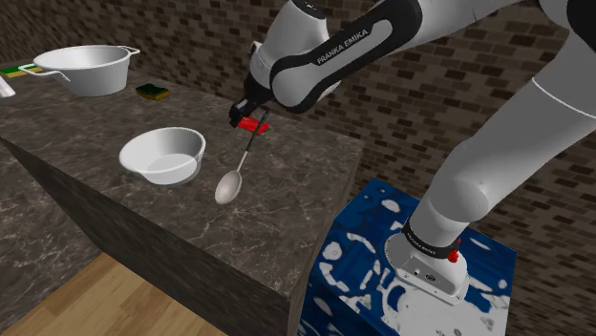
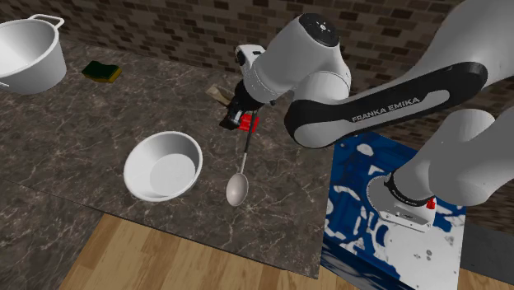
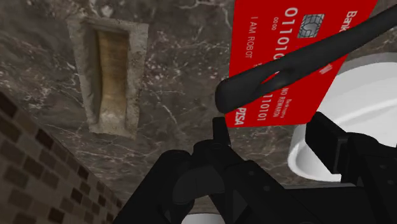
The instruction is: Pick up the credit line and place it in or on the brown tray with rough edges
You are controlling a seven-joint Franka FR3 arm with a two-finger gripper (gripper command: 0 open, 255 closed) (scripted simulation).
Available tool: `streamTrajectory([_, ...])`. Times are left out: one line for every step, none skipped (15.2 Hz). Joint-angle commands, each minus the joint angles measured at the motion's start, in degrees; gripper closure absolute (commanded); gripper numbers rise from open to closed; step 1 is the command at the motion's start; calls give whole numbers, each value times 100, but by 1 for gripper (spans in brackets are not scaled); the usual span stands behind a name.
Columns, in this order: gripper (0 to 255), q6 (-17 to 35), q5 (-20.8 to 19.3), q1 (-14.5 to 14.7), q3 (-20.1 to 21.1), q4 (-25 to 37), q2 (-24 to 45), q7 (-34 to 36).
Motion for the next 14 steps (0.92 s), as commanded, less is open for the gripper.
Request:
streamTrajectory([255, -33, 57, -37, -203, 258, 250, -312])
streamTrajectory([255, -56, 95, -59, -296, 403, 384, -467])
streamTrajectory([255, -85, 139, -86, -381, 554, 519, -622])
streamTrajectory([255, -118, 185, -116, -458, 711, 655, -774])
streamTrajectory([255, -156, 232, -147, -531, 874, 792, -924])
streamTrajectory([255, -199, 280, -185, -595, 1043, 931, -1070])
streamTrajectory([255, -247, 326, -219, -660, 1217, 1071, -1210])
streamTrajectory([255, -299, 372, -265, -709, 1398, 1213, -1346])
streamTrajectory([255, -356, 414, -309, -757, 1585, 1357, -1476])
streamTrajectory([255, -417, 452, -359, -797, 1777, 1503, -1599])
streamTrajectory([255, -482, 486, -409, -834, 1976, 1651, -1715])
streamTrajectory([255, -505, 496, -427, -845, 2044, 1701, -1752])
streamTrajectory([255, -433, 514, -426, -840, 2010, 1740, -1774])
streamTrajectory([255, -361, 532, -425, -835, 1977, 1779, -1796])
